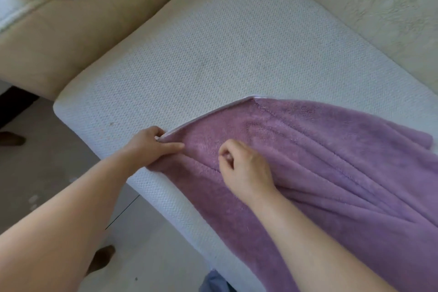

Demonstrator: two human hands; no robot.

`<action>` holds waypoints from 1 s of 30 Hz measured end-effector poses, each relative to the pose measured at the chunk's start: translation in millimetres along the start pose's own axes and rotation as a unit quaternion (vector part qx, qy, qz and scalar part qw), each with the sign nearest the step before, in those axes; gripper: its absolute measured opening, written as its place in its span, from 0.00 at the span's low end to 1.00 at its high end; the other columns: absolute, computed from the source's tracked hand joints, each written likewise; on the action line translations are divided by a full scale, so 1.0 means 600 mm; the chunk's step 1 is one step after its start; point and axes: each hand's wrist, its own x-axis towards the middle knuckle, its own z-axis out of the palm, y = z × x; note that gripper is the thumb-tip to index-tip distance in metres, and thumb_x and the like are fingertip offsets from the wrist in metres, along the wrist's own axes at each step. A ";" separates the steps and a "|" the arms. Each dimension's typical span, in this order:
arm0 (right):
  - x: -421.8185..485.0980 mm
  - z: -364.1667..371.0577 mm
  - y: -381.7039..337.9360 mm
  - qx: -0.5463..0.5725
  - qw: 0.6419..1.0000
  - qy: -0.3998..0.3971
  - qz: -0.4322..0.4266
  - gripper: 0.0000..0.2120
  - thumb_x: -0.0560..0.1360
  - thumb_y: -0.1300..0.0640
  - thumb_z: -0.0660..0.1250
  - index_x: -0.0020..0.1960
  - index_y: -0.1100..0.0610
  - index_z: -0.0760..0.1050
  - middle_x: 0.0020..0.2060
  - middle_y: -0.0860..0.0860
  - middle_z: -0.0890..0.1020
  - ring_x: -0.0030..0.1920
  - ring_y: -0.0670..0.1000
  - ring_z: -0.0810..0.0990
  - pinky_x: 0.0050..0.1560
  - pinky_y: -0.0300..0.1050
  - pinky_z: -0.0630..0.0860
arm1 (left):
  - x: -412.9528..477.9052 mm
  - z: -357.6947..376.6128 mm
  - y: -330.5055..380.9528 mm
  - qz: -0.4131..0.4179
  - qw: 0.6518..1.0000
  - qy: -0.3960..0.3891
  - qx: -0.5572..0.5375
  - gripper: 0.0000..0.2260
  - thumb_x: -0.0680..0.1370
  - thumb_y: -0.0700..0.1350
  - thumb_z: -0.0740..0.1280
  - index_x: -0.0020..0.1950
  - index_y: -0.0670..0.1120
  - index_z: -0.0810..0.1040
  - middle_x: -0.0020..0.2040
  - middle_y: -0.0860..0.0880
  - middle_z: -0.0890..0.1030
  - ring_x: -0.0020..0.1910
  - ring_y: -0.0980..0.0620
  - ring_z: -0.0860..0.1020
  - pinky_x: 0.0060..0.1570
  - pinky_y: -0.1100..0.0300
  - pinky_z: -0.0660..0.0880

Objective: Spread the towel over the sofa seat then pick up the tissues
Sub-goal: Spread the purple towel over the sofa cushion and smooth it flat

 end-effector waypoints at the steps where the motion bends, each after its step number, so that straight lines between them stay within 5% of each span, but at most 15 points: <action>1: -0.024 0.009 -0.009 0.007 0.999 -0.029 -0.012 0.03 0.73 0.55 0.65 0.46 0.54 0.74 0.39 0.50 0.80 0.43 0.56 0.80 0.39 0.47 0.71 | -0.007 -0.004 -0.006 -0.015 0.999 -0.041 0.000 0.21 0.64 0.55 0.78 0.48 0.46 0.77 0.43 0.48 0.81 0.43 0.49 0.80 0.37 0.60 0.74; 4: -0.080 0.042 -0.019 -0.024 0.990 -0.139 -0.032 0.08 0.74 0.49 0.63 0.46 0.53 0.71 0.42 0.51 0.81 0.46 0.58 0.80 0.42 0.47 0.69 | -0.021 -0.019 -0.024 -0.057 0.987 -0.132 -0.067 0.23 0.55 0.51 0.81 0.44 0.44 0.79 0.37 0.47 0.81 0.33 0.53 0.79 0.31 0.62 0.75; 8: -0.119 0.064 -0.002 -0.089 0.976 -0.199 0.020 0.17 0.72 0.43 0.64 0.54 0.52 0.67 0.54 0.52 0.76 0.56 0.56 0.76 0.52 0.48 0.69 | -0.047 -0.013 -0.036 -0.069 0.986 -0.142 -0.045 0.09 0.69 0.42 0.75 0.46 0.45 0.78 0.37 0.48 0.80 0.32 0.54 0.76 0.34 0.64 0.72; 11: -0.141 0.073 0.006 -0.130 0.974 -0.182 0.023 0.26 0.70 0.42 0.68 0.61 0.54 0.64 0.59 0.53 0.71 0.60 0.56 0.72 0.55 0.51 0.69 | -0.062 0.006 -0.041 -0.046 0.989 -0.038 -0.135 0.08 0.73 0.40 0.71 0.50 0.42 0.77 0.44 0.43 0.81 0.38 0.51 0.79 0.38 0.62 0.78; 13: -0.160 0.078 0.004 -0.155 0.975 -0.157 0.010 0.29 0.69 0.44 0.70 0.62 0.55 0.62 0.59 0.54 0.69 0.59 0.57 0.72 0.54 0.52 0.71 | -0.074 0.020 -0.034 -0.030 0.967 0.049 -0.248 0.04 0.77 0.40 0.67 0.50 0.43 0.75 0.43 0.43 0.79 0.36 0.50 0.79 0.31 0.62 0.80; 16: -0.181 0.080 0.016 -0.190 0.973 -0.125 0.040 0.28 0.70 0.51 0.70 0.63 0.55 0.60 0.59 0.55 0.69 0.58 0.58 0.72 0.52 0.51 0.72 | -0.091 0.039 -0.012 -0.032 0.940 0.130 -0.313 0.03 0.78 0.40 0.65 0.47 0.46 0.72 0.35 0.48 0.73 0.27 0.55 0.72 0.22 0.65 0.76; 20: -0.210 0.052 0.034 -0.164 0.981 -0.084 0.064 0.20 0.72 0.63 0.63 0.62 0.57 0.62 0.57 0.56 0.73 0.56 0.58 0.76 0.48 0.50 0.75 | -0.107 0.047 0.002 -0.033 0.923 0.162 -0.346 0.07 0.78 0.38 0.63 0.54 0.44 0.70 0.31 0.49 0.69 0.25 0.57 0.68 0.21 0.67 0.74; 24: -0.265 0.061 0.018 -0.073 0.988 -0.137 0.010 0.14 0.71 0.67 0.59 0.55 0.58 0.69 0.52 0.57 0.78 0.52 0.60 0.79 0.44 0.48 0.70 | -0.110 0.037 -0.023 -0.040 0.958 0.200 -0.204 0.05 0.76 0.36 0.61 0.50 0.42 0.72 0.36 0.46 0.72 0.28 0.52 0.71 0.28 0.59 0.79; 27: -0.297 0.101 0.018 -0.027 0.966 -0.255 0.034 0.19 0.72 0.64 0.59 0.63 0.57 0.70 0.60 0.56 0.74 0.62 0.58 0.72 0.59 0.48 0.70 | -0.111 0.042 -0.060 -0.052 0.971 0.230 0.024 0.02 0.73 0.38 0.61 0.40 0.42 0.71 0.35 0.42 0.78 0.32 0.44 0.79 0.43 0.46 0.81; 30: -0.304 0.115 0.030 0.022 0.962 -0.267 0.056 0.21 0.72 0.61 0.60 0.66 0.54 0.69 0.62 0.54 0.72 0.64 0.58 0.70 0.63 0.47 0.69 | -0.110 0.055 -0.079 -0.071 0.971 0.206 0.101 0.05 0.72 0.39 0.64 0.47 0.44 0.73 0.47 0.40 0.80 0.46 0.39 0.80 0.52 0.47 0.76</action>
